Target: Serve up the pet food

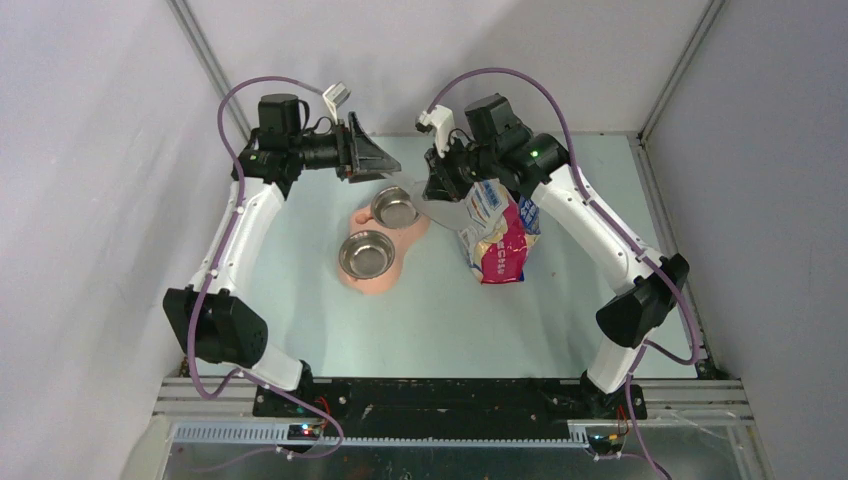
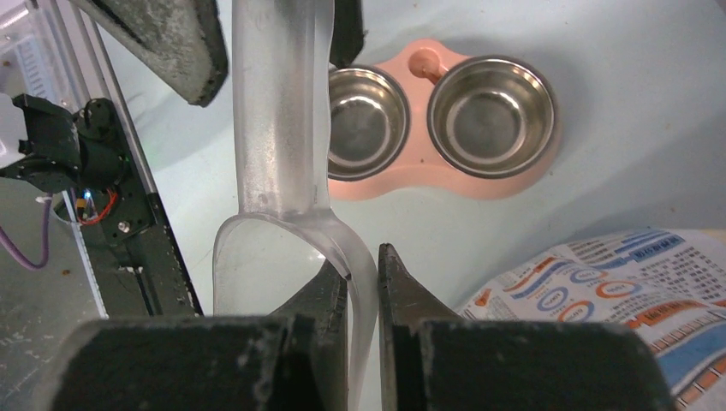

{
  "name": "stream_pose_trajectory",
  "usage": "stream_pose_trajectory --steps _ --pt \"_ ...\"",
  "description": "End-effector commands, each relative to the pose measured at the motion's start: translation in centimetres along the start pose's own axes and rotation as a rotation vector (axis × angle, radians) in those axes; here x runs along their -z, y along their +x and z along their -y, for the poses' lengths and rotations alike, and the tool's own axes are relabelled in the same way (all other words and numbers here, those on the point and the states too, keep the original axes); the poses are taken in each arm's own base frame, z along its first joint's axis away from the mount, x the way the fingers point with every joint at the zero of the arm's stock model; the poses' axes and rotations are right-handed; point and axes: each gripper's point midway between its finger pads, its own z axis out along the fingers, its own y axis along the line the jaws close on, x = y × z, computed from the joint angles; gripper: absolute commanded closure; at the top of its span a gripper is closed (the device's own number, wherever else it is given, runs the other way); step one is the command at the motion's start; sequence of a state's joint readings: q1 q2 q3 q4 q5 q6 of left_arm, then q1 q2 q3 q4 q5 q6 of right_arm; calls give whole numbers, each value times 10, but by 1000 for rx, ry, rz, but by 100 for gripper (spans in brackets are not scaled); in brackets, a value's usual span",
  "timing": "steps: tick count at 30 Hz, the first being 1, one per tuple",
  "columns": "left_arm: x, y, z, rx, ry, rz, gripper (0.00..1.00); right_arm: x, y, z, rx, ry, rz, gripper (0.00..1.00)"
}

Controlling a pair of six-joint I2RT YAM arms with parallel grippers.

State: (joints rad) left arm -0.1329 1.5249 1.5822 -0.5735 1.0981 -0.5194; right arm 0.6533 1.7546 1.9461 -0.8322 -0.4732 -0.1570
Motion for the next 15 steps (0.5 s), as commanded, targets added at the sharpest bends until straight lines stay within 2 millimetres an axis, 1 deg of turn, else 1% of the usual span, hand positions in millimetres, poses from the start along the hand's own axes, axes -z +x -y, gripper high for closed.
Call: stream_pose_trajectory --steps 1,4,8,15 --pt "-3 -16 17 10 76 34 29 0 -27 -11 11 -14 77 100" --pt "-5 -20 18 41 99 34 30 -1 -26 -13 20 -18 74 100" --pt "-6 -20 20 46 114 26 32 -1 -25 -10 13 4 71 100" --pt "-6 -15 21 59 136 5 33 -1 -27 6 -36 87 86 100"
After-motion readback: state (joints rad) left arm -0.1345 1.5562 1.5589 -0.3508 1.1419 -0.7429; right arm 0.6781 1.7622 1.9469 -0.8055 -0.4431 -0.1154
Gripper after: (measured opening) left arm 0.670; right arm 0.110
